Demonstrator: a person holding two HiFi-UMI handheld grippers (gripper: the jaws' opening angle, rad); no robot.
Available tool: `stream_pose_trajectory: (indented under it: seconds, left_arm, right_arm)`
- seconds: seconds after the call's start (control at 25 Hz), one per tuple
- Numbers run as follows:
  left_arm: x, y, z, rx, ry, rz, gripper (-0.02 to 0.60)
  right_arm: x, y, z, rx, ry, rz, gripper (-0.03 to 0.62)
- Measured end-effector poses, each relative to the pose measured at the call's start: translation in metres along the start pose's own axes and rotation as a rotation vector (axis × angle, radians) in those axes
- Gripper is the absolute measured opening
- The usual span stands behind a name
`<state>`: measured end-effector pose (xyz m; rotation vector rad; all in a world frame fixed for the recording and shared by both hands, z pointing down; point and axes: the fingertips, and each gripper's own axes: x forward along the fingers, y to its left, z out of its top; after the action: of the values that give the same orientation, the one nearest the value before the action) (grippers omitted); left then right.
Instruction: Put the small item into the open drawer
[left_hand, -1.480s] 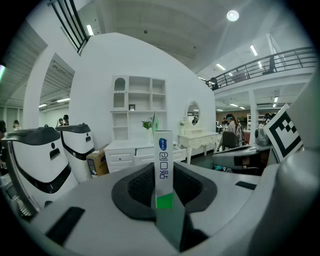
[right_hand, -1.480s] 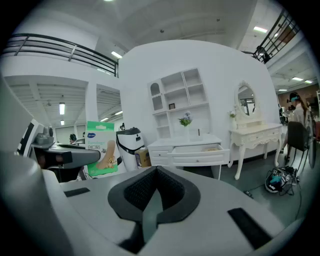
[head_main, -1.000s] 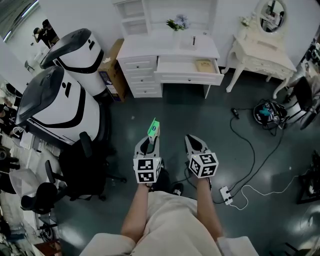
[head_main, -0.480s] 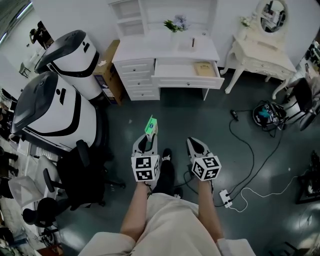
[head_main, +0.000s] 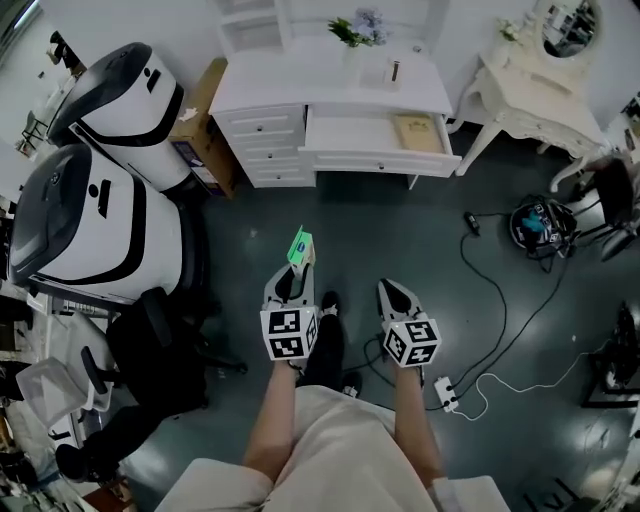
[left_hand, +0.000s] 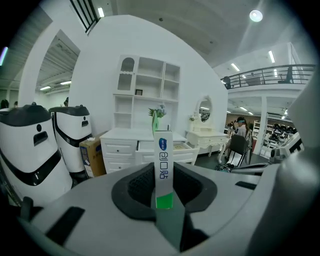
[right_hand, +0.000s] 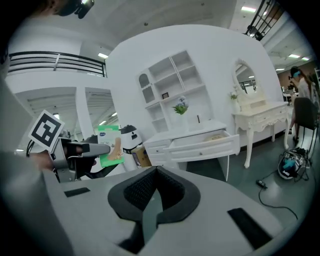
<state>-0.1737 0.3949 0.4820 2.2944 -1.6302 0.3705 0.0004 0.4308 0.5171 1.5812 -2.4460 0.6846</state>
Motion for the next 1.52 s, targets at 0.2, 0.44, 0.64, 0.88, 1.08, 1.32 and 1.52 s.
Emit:
stream_pose_trajectory:
  seconds: [0.2,0.44,0.64,0.88,1.08,1.32,1.52]
  left_arm:
    - [0.057,0.02,0.005,-0.037,0.029,0.0,0.101]
    - [0.123,0.051,0.049,-0.062,0.002,0.001,0.101]
    - [0.169,0.076,0.077,-0.07,-0.016,-0.009,0.101]
    - [0.202,0.112,0.107,-0.057,-0.038,-0.008,0.101]
    - [0.216,0.132,0.113,-0.086,-0.042,-0.003,0.101]
    - [0.235,0.143,0.122,-0.076,-0.046,0.003,0.101]
    - [0.259,0.152,0.134,-0.092,-0.06,0.023,0.101]
  right_arm:
    - [0.062,-0.015,0.008,-0.027,0.081,0.027,0.025]
    - [0.126,-0.036,0.051,-0.031,0.083,0.023,0.025]
    - [0.173,-0.046,0.084,-0.026,0.063,0.015,0.025]
    - [0.219,-0.046,0.12,-0.046,0.024,-0.001,0.025]
    - [0.239,-0.044,0.142,-0.008,-0.037,-0.011,0.025]
    - [0.264,-0.047,0.161,-0.041,-0.054,0.003,0.025]
    - [0.287,-0.064,0.17,-0.055,-0.045,0.012,0.025]
